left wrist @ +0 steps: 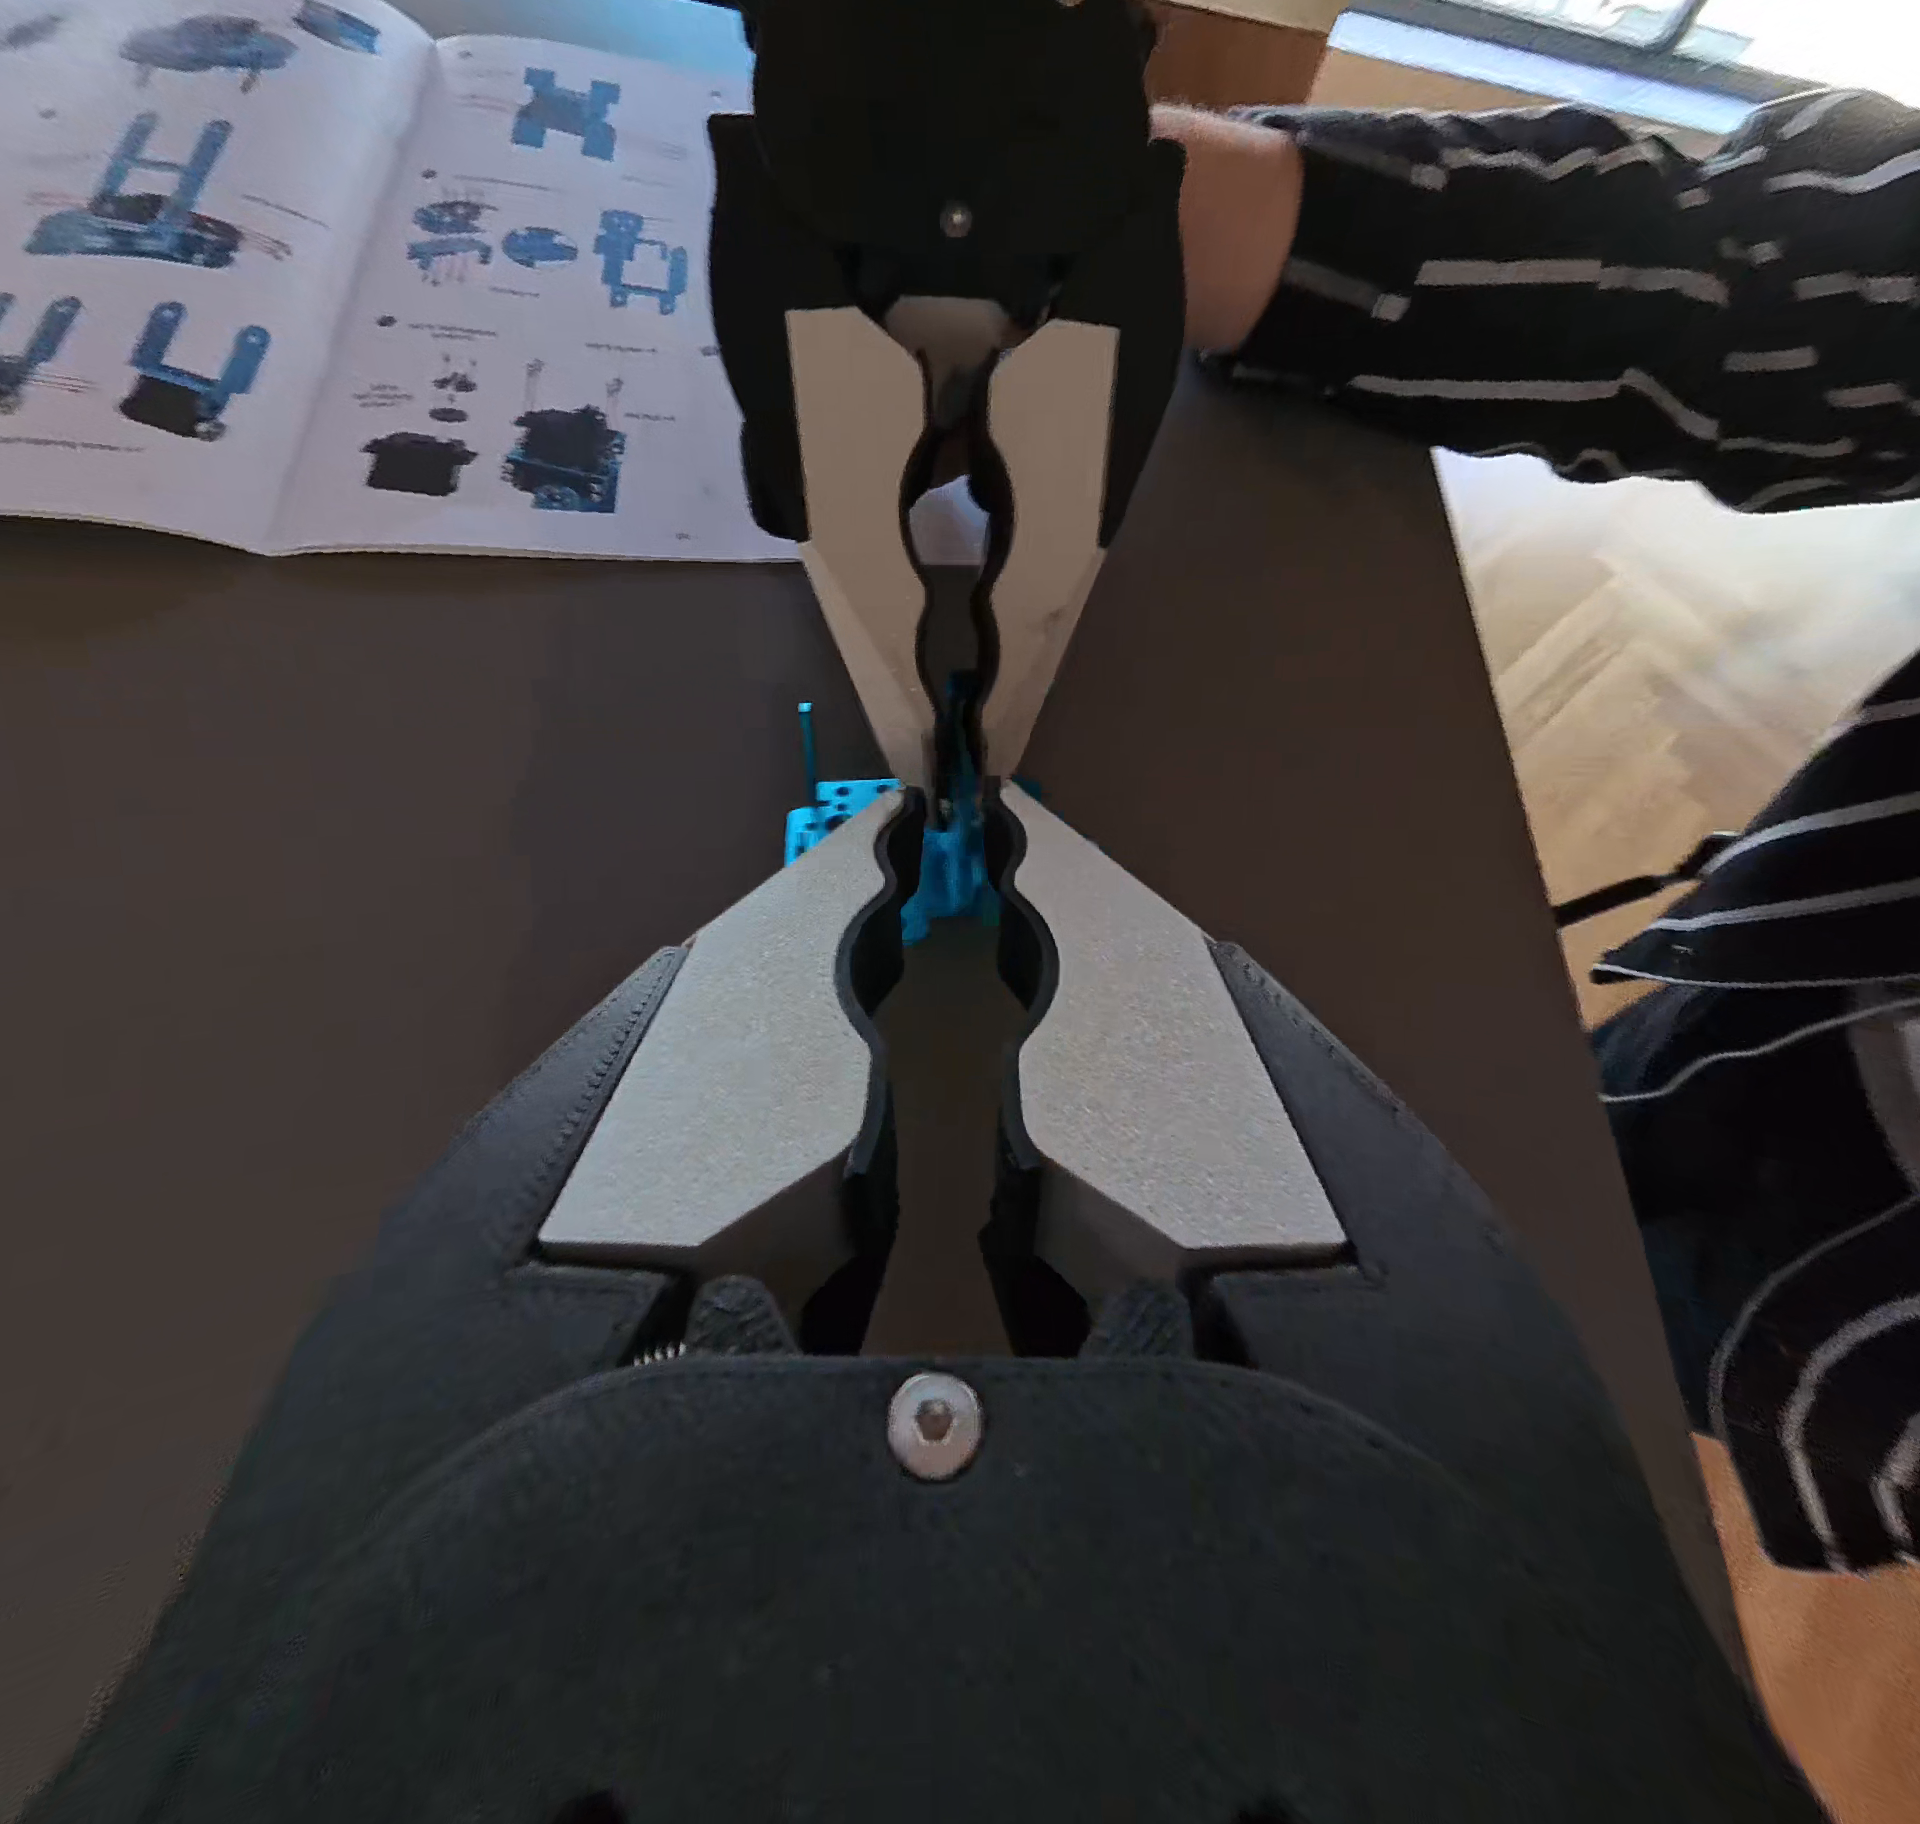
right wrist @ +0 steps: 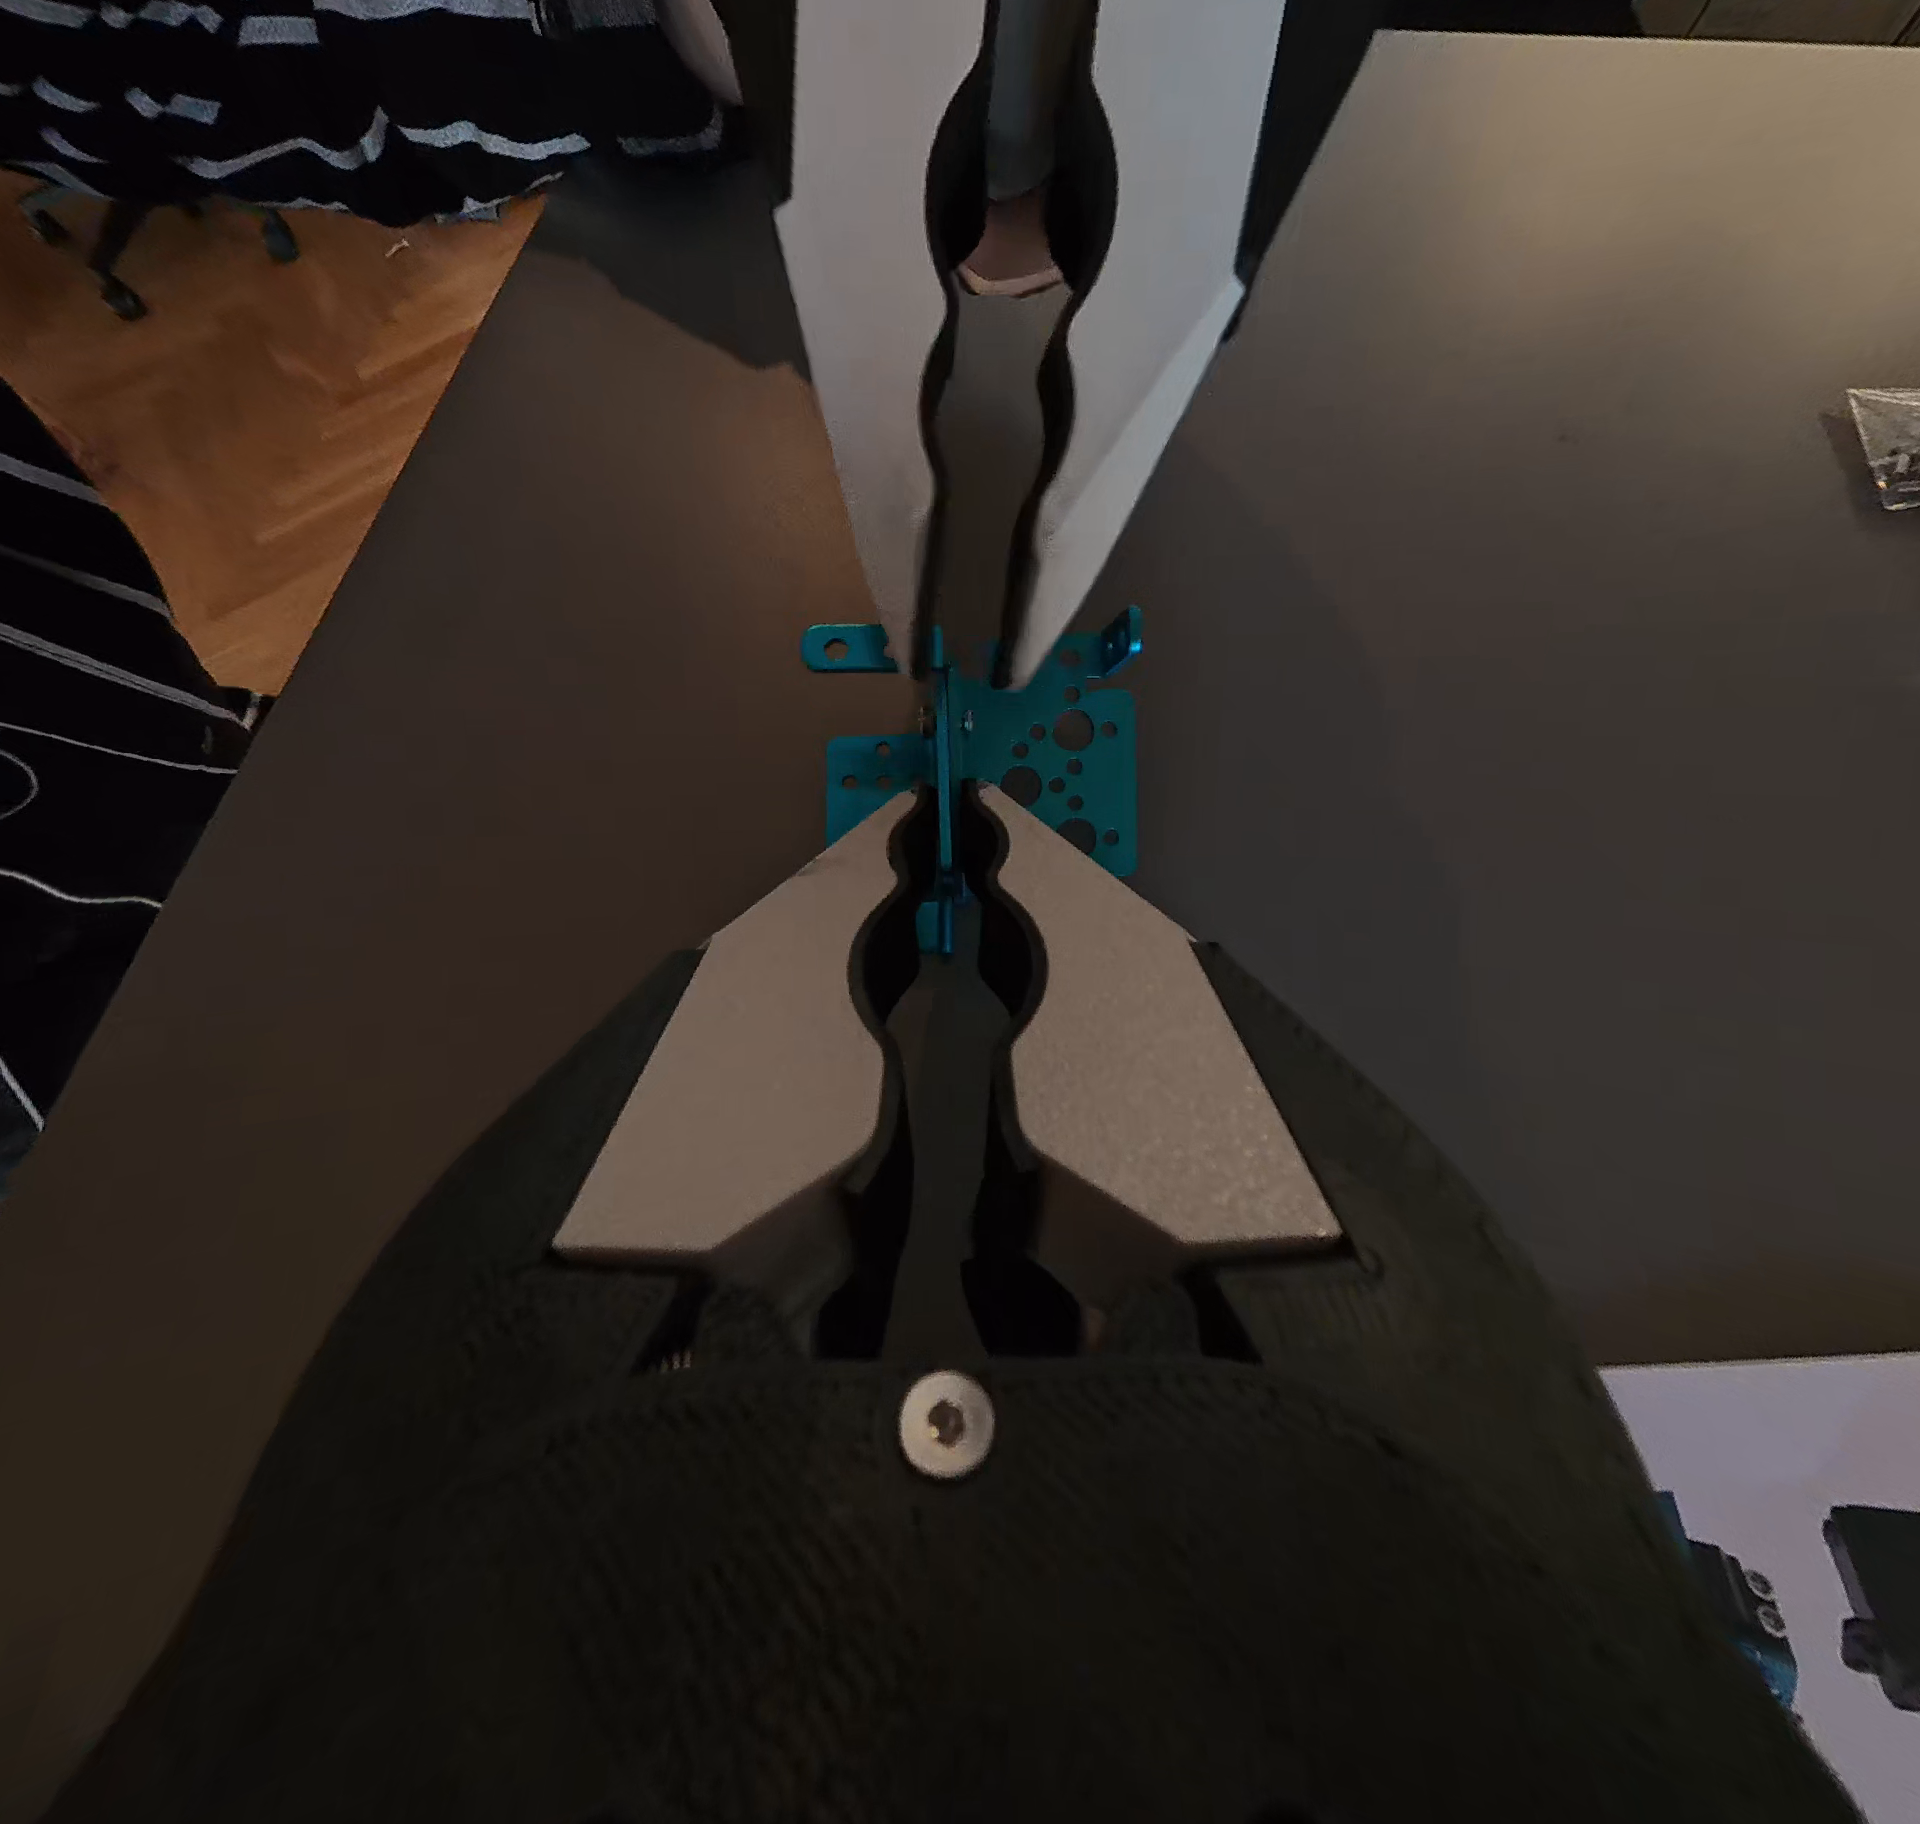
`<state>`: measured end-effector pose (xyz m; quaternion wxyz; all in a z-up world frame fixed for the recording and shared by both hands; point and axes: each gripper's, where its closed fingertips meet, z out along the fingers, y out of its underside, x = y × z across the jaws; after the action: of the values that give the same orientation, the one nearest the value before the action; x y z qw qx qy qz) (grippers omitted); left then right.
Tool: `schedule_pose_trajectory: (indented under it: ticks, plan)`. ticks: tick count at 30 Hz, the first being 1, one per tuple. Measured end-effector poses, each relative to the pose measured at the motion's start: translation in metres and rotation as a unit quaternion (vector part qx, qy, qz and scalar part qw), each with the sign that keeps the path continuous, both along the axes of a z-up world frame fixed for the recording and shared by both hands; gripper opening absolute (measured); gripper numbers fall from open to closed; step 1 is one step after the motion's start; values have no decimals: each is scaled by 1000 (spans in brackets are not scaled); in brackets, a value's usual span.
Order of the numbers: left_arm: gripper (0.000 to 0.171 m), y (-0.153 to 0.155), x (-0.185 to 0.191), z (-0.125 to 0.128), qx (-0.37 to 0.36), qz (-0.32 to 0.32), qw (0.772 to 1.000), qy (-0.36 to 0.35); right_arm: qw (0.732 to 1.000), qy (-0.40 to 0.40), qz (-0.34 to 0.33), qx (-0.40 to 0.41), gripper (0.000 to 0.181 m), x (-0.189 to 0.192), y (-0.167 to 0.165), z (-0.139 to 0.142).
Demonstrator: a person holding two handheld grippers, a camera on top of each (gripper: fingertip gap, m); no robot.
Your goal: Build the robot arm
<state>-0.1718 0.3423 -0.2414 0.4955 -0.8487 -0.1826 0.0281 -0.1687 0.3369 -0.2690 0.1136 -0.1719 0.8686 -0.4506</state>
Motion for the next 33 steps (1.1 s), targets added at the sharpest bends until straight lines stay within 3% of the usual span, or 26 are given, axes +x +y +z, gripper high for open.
schedule_pose_trajectory:
  ticks: [12,15,17,19,24,28,33]
  plan:
    - [2,-4,1,-7,-31,-3,999,23,1000,3,-10,-11,5,-4,-3,1]
    - [2,-8,-3,-12,-46,5,999,27,997,53,-24,-45,26,-8,-7,8]
    - [3,-10,-5,-17,-51,9,998,19,990,113,-26,-78,30,-8,-6,16]
    - [2,-10,-5,-17,-37,12,999,-1,976,200,-18,-88,32,-6,1,16]
    - [2,-11,-9,-17,-23,19,999,-18,903,416,6,-106,43,-3,8,17]
    - [2,-10,-9,-17,-17,19,999,-31,866,489,19,-105,52,-1,4,7]
    - [3,-9,-9,-18,4,19,997,-74,853,509,21,-109,47,-2,0,3]
